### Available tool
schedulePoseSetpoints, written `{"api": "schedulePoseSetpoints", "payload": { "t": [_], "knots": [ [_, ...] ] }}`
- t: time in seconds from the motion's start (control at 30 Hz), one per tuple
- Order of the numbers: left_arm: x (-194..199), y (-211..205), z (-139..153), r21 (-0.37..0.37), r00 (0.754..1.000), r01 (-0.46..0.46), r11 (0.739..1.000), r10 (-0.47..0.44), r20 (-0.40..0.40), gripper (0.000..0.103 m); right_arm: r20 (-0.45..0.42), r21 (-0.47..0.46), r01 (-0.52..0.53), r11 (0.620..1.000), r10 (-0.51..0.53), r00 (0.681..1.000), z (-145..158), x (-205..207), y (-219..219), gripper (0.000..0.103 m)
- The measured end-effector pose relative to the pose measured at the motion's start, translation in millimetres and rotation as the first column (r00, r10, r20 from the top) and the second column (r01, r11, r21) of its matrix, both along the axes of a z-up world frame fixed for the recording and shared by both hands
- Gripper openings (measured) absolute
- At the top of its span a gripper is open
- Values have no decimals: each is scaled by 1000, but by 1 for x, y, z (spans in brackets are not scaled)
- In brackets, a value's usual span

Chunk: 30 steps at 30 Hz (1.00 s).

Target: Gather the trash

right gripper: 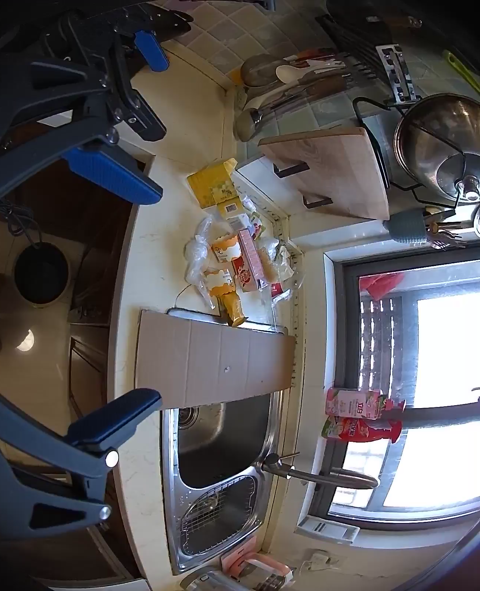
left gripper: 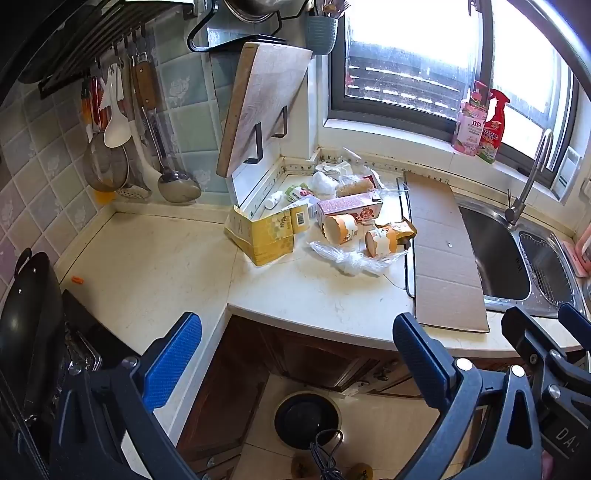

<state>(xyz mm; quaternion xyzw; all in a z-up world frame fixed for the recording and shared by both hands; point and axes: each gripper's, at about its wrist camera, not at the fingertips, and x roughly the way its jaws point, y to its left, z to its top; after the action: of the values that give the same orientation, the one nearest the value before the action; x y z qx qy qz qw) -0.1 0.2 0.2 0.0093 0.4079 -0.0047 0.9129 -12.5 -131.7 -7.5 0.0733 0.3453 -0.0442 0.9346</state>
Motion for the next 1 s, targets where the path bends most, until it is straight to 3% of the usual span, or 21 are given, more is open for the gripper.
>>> {"api": "schedulePoseSetpoints", "payload": {
  "t": [1.0],
  "knots": [
    [4, -11, -2, -24, 998, 58, 998, -58, -7, 98, 6, 15, 17, 1000, -17, 1000, 0, -2, -8, 101]
  ]
}}
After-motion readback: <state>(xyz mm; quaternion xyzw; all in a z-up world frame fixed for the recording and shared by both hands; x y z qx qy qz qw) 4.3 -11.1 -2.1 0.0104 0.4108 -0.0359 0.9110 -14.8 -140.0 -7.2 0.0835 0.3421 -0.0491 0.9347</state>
